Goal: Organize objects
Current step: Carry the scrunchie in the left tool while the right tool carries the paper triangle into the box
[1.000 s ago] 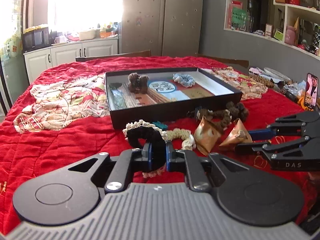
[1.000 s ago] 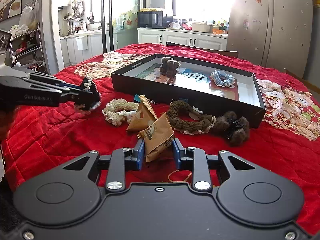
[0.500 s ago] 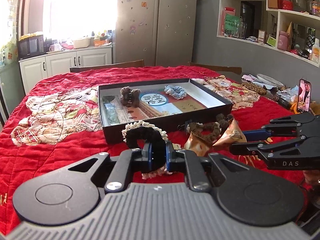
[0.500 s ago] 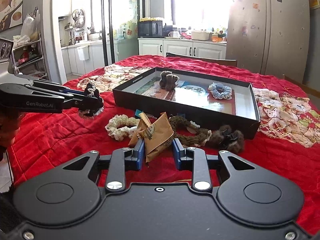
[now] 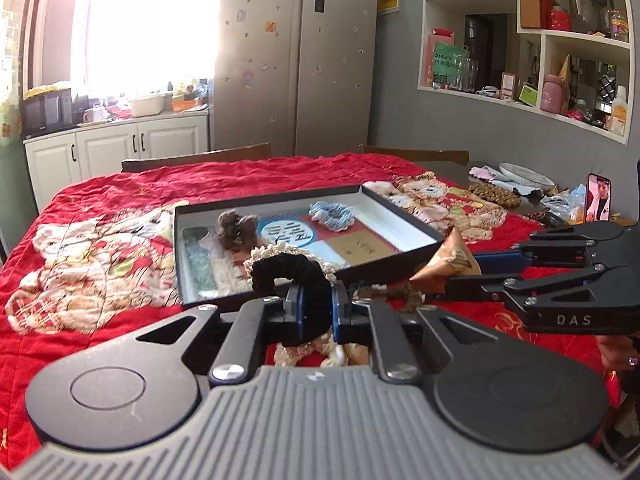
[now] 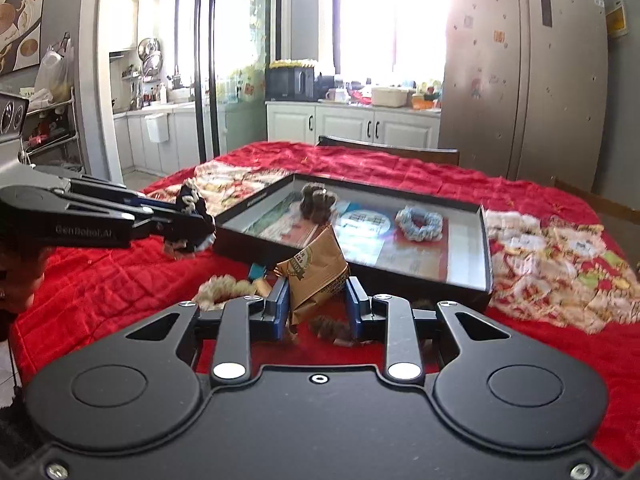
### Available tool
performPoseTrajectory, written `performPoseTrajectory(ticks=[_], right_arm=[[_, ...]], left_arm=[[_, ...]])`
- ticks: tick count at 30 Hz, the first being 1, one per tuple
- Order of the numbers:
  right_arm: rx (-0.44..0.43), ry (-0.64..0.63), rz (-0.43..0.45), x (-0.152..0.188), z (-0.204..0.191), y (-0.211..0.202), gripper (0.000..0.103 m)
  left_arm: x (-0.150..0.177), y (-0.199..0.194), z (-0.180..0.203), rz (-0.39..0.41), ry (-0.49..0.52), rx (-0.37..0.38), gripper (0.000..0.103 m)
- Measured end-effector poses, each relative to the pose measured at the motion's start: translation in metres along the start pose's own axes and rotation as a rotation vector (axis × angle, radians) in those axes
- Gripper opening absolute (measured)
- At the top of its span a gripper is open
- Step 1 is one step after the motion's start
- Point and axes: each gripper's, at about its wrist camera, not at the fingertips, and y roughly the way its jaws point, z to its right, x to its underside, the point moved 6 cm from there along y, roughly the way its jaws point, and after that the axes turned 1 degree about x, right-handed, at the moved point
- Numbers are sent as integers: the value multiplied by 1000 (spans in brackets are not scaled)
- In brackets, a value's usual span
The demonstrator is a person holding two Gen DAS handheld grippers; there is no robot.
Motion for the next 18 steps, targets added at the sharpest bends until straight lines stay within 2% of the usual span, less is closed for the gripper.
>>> performPoseTrajectory(ticks=[12,18], right_arm=[[31,60,49,-28,24,13,28],[62,62,62,-43,36,25,28]], left_arm=[[-19,23,-5,-7,-48,23,15],[-31,39,-7,-4,-30,6,15]])
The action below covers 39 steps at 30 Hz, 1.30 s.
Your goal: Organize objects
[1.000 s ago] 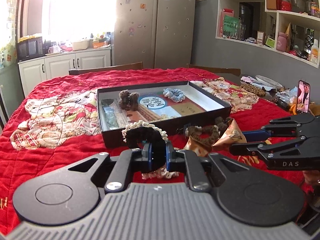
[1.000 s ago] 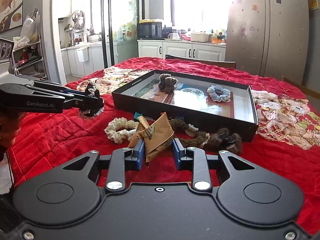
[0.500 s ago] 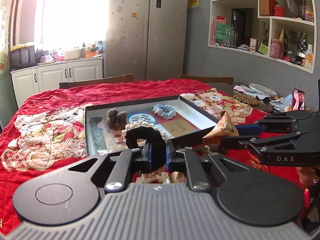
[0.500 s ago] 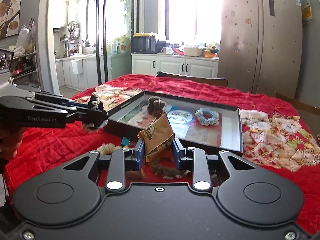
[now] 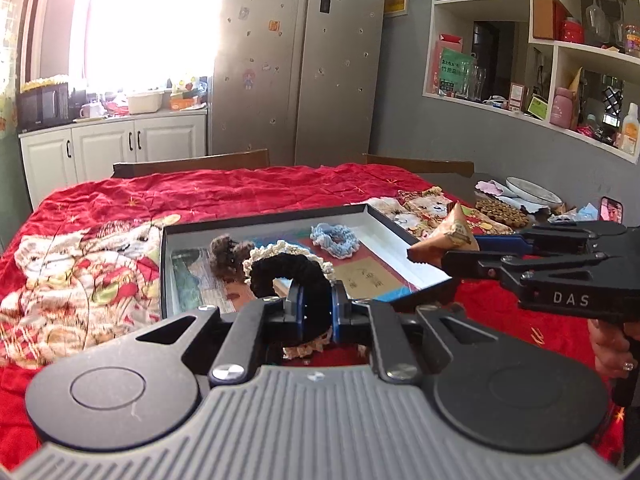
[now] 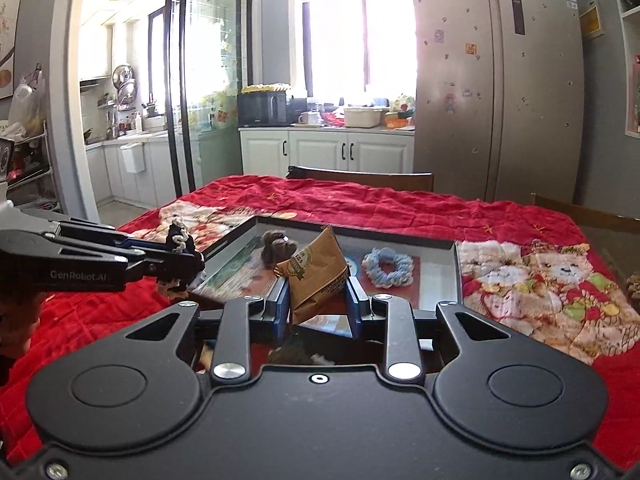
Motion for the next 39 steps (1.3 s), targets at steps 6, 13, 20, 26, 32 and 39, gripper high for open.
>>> performPoseTrajectory(ticks=[6,13,20,26,32,39], right_arm=[[42,4,-1,-14,15,21,28],[77,17,-28,-22,32,53,28],[78,69,-55,-30,48,89,28],[99,100,-75,-32,60,122,28],[124,125,-99,-25,71,152,28],[143,85,-105,-19,71,177,28]], left_arm=[[-14,17,2,8,19,-4,15],[-26,43,-4,4,-7,-22,15],[-37,74,-8,-5,-11,-42,15],[-41,105,-12,-25,-13,-61,15],[-41,132,-22,-42,-38,-84,15],[-39,157,-29,-65,-41,-85,16]])
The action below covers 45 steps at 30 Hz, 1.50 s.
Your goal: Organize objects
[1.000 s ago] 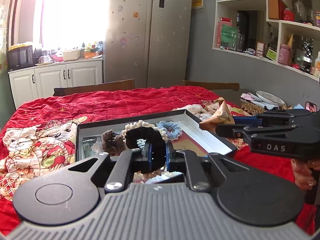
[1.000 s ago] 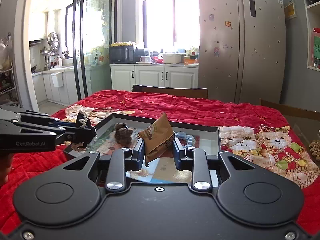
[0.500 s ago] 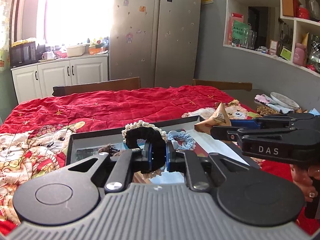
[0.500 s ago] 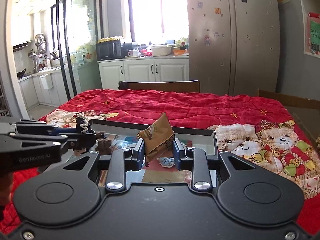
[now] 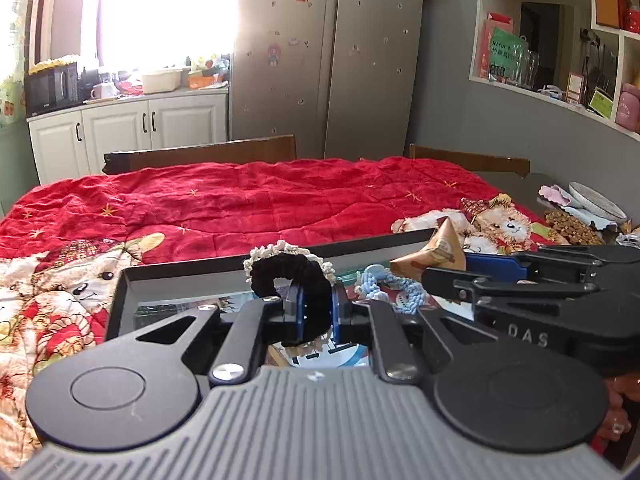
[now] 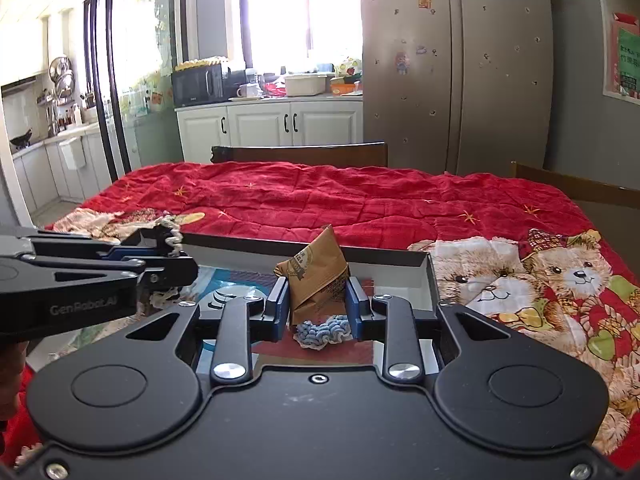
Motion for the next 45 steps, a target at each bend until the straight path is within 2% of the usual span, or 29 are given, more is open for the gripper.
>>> performPoseTrajectory(ticks=[12,45], right_arm=[[0,18,-39,16,2,28,28],[0,16,-41,17,2,31,28]], left_arm=[[14,21,2,-38,17,4,16],[20,30,0,-70,24,-10,16]])
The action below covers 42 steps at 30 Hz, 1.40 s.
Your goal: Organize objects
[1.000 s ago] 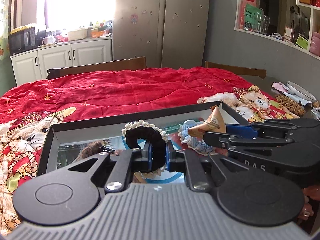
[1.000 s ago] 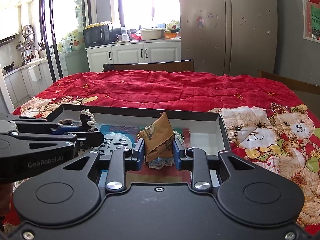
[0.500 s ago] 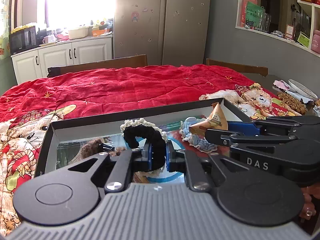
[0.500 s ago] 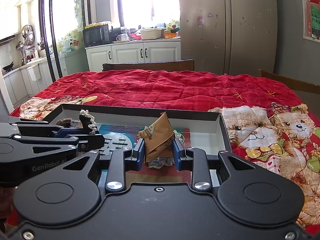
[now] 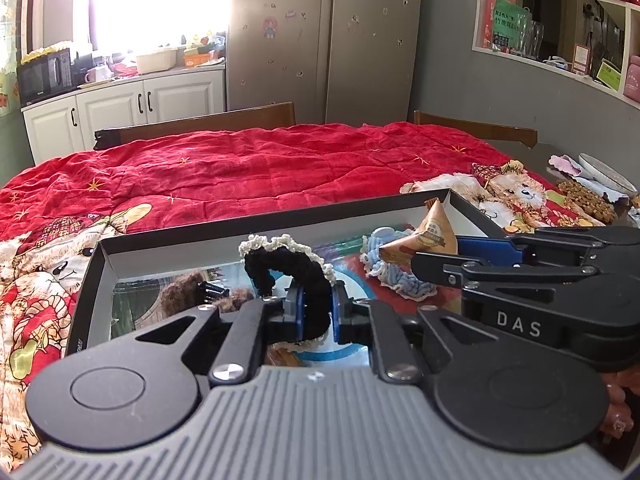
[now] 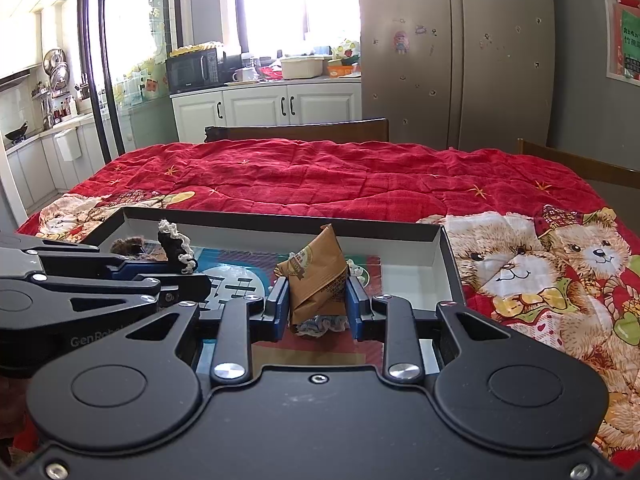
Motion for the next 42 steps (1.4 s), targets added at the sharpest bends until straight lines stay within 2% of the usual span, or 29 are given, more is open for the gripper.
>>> performPoseTrajectory(ticks=[28,32,36,41,42], right_arm=[[0,3,-1,0,0,0,29],[0,5,-1,0,0,1,29],[2,10,-1,-1,1,1,29],[3,10,0,-1,0,1,30],[4,10,1,-1,1,1,30]], left_arm=[[3,7,-4,-54,-24,-2,18],[3,7,-3,-54,-18,-7,24],[3,7,-3,-54,-18,-7,25],[3,6,-3,-51,-18,-9,40],[3,6,-3,-49,-18,-11,40]])
